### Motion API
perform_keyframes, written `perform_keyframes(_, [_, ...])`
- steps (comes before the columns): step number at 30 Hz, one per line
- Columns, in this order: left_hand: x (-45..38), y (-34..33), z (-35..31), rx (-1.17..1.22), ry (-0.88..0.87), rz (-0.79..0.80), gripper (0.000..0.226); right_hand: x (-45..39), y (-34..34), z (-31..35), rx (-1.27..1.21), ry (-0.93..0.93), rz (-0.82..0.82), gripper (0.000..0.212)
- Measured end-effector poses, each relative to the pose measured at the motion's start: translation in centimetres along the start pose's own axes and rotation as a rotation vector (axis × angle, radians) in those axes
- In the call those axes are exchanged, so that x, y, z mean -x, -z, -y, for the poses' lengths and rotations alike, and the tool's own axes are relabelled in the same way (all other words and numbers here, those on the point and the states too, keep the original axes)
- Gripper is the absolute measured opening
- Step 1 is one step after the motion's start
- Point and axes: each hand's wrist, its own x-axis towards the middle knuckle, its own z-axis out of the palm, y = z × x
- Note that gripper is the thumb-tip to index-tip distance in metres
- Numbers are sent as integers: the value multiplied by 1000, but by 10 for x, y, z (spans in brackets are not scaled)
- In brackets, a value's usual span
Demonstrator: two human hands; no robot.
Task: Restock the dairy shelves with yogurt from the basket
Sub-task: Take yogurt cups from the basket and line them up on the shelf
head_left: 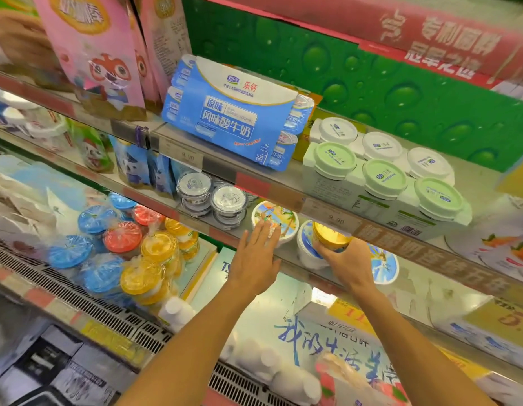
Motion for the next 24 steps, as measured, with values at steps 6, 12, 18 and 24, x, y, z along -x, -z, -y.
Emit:
perform_keyframes(6, [63, 9, 13, 364, 174, -251, 47, 27, -13, 10, -31, 15, -88, 48])
perform_keyframes(12, [206, -18, 72, 620, 664, -223, 28, 105, -75, 44, -112, 87, 91, 85])
perform_keyframes(18, [369, -53, 136, 618, 1139, -278, 20, 216, -188, 78, -140, 103, 492, 93])
perform_keyframes(24, [503, -108, 196, 631, 1486, -335, 21, 314, -307, 67, -145, 63, 910, 93])
